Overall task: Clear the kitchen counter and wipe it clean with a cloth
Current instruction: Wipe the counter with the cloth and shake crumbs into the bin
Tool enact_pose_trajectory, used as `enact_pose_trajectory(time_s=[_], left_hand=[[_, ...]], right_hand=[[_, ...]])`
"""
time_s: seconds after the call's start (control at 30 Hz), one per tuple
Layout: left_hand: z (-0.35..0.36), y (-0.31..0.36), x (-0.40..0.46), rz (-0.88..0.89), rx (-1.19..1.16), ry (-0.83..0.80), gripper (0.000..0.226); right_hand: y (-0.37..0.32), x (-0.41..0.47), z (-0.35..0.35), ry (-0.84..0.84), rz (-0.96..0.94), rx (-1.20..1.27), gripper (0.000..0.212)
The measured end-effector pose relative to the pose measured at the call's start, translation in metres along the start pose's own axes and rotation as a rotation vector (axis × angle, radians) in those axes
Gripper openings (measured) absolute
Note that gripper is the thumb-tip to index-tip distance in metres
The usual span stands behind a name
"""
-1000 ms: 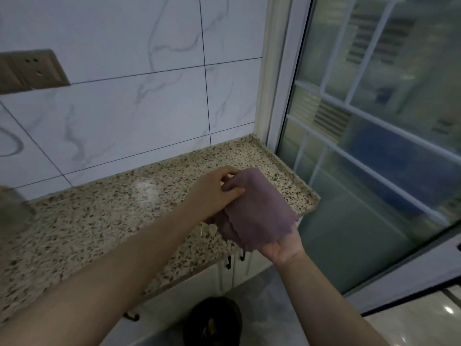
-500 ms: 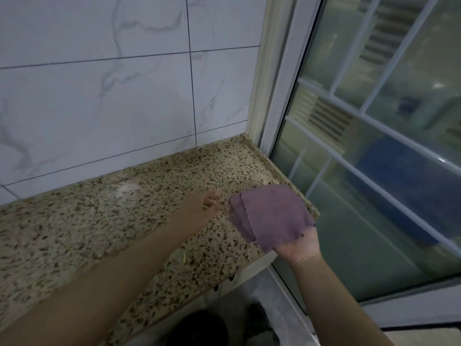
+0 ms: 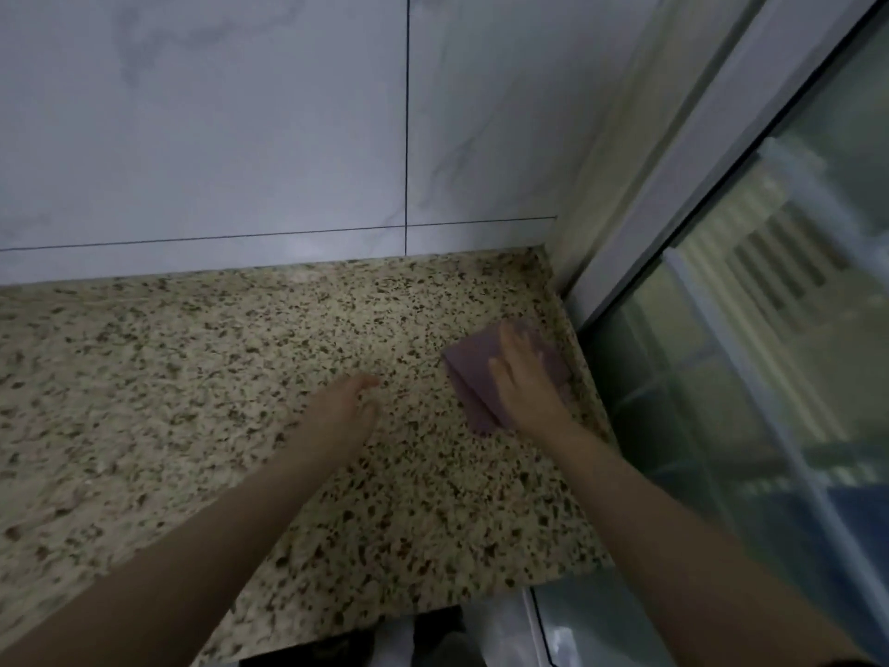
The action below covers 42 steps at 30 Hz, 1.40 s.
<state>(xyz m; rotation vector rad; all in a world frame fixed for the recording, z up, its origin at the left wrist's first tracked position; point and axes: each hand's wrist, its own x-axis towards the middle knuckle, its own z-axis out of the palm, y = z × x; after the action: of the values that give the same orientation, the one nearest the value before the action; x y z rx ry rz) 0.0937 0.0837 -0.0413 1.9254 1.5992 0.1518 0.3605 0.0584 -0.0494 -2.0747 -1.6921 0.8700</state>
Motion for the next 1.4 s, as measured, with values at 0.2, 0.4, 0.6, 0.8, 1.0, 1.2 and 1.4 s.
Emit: enact_pose_trajectory(time_s=[0.2,0.4,0.6,0.8,1.0,1.2,1.4], left_hand=[[0.047,0.010,0.053,0.092,0.269,0.151,0.056],[0.070,0.013,0.097,0.201,0.400,0.215,0.057],[0.086,0.001,0.107,0.195,0.378,0.216,0.059],[0.088,0.001,0.112,0.217,0.339,0.230,0.058],[0.088,0.001,0.109,0.196,0.355,0.213,0.058],[0.086,0.002,0.108,0.184,0.349,0.200,0.058],[0.088,0.000,0.109,0.196,0.330,0.212,0.056]], right_hand=[[0.032,0.054,0.031,0.060,-0.222,-0.454,0.063],[0.058,0.063,0.054,0.068,-0.246,-0.555,0.059],[0.064,0.125,0.033,0.119,-0.145,-0.570,0.061],[0.074,0.183,0.010,0.087,-0.244,-0.611,0.059],[0.068,0.143,0.019,0.073,-0.298,-0.620,0.058],[0.070,0.065,0.050,0.043,-0.312,-0.554,0.061],[0.068,0.144,0.021,0.042,-0.283,-0.637,0.061]])
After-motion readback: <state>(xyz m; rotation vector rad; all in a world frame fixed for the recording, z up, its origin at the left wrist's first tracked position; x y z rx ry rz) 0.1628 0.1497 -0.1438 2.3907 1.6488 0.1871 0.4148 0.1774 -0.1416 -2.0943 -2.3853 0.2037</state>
